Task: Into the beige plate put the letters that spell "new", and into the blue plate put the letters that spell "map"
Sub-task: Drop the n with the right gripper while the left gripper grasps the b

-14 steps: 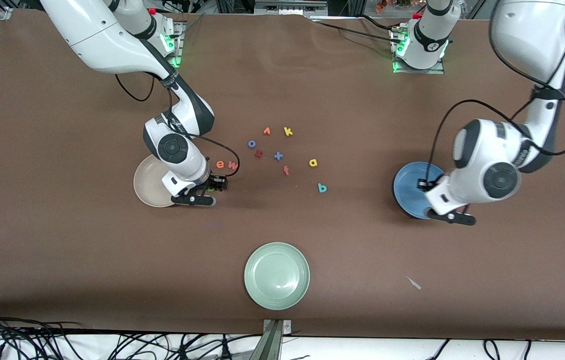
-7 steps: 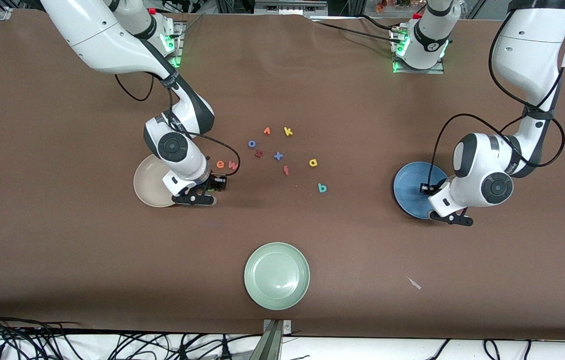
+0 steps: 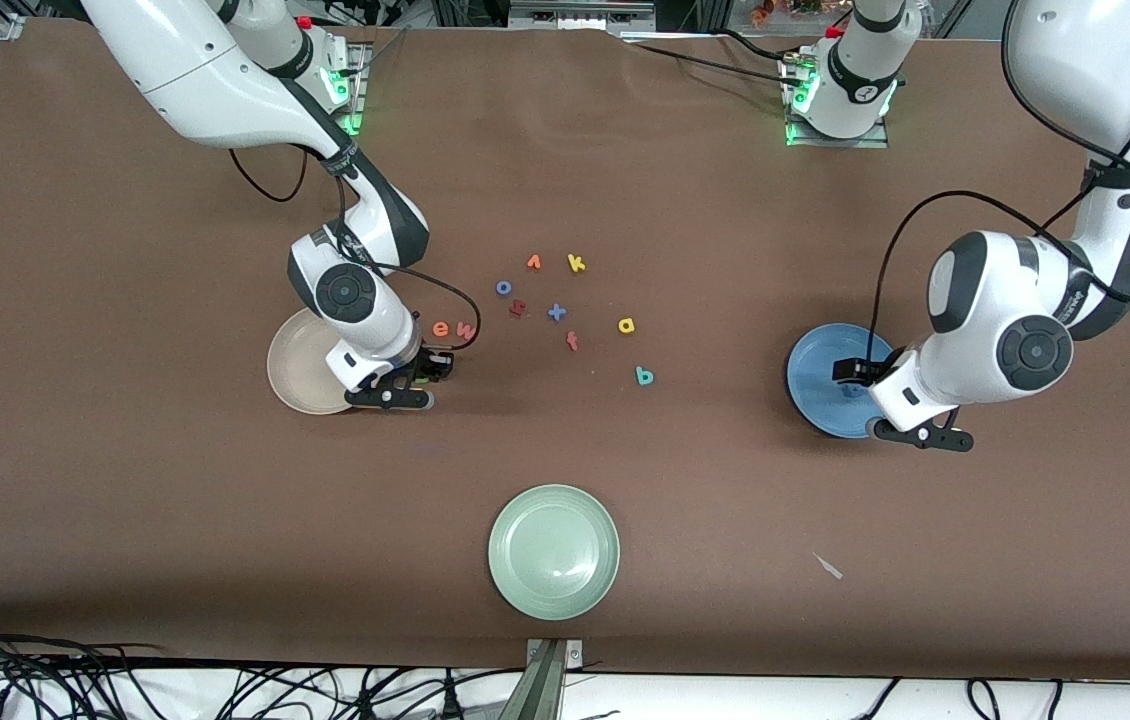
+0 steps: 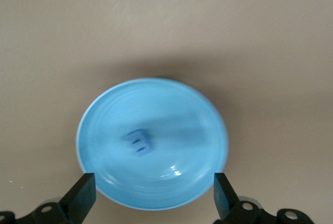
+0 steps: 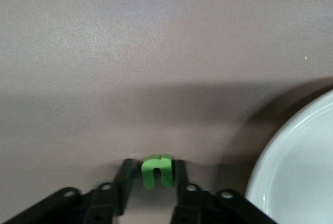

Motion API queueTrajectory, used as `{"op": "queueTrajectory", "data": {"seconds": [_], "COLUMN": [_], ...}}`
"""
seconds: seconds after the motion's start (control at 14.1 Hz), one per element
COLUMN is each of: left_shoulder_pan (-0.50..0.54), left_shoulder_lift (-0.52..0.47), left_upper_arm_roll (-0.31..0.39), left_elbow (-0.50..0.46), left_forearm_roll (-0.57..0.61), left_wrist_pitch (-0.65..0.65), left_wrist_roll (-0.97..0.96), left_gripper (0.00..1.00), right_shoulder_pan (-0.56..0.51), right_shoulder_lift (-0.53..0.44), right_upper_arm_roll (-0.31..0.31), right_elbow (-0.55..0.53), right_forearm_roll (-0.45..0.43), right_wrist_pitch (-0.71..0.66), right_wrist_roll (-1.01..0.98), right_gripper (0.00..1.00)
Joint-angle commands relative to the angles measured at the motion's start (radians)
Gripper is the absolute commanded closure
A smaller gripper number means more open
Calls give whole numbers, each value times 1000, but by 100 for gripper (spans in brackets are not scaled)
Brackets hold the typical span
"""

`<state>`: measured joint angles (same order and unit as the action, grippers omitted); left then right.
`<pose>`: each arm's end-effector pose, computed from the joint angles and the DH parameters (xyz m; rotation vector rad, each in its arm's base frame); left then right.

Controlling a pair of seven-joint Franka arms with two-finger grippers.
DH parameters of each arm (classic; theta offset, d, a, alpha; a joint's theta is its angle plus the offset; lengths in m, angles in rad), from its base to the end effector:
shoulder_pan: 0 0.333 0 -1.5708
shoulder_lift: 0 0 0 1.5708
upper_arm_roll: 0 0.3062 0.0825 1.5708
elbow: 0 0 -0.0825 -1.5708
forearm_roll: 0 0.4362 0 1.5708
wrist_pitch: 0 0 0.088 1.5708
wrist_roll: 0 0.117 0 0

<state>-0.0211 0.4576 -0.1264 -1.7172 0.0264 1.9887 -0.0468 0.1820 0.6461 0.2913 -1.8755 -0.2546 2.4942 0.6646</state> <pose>0.6738 -0.0933 0.2623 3.1081 -0.1647 -0.2882 0.5884 0.3018 0.1182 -3.1178 0.0692 0.0018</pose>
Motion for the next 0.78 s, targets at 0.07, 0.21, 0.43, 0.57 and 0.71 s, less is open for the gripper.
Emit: {"op": "queueTrajectory", "data": {"seconds": [0.07, 0.21, 0.43, 0.57, 0.71], "left_shoulder_pan": [-65, -159, -261, -304, -362], "left_shoulder_lift": [113, 203, 338, 393, 461], "left_upper_arm_roll": [-45, -44, -44, -44, -42], "left_elbow": [171, 218, 340, 335, 337], "left_forearm_roll": [6, 3, 3, 4, 7], "left_wrist_pitch": [-21, -8, 59, 164, 252], "left_wrist_roll": [-264, -409, -646, -717, -804], "left_gripper": [0, 0, 0, 0, 0], "right_shoulder_pan": [-6, -6, -9, -16, -57], "right_shoulder_lift": [-13, -19, -71, -115, -166], "right_upper_arm_roll": [2, 2, 3, 0, -3], "right_elbow": [-25, -13, 96, 127, 77], "right_forearm_roll": [-14, -14, -2, 6, 18], "right_wrist_pitch": [23, 17, -223, -328, -336], "right_wrist_roll": [-7, -16, -45, -114, -206], "right_gripper": [73, 78, 80, 80, 79]}}
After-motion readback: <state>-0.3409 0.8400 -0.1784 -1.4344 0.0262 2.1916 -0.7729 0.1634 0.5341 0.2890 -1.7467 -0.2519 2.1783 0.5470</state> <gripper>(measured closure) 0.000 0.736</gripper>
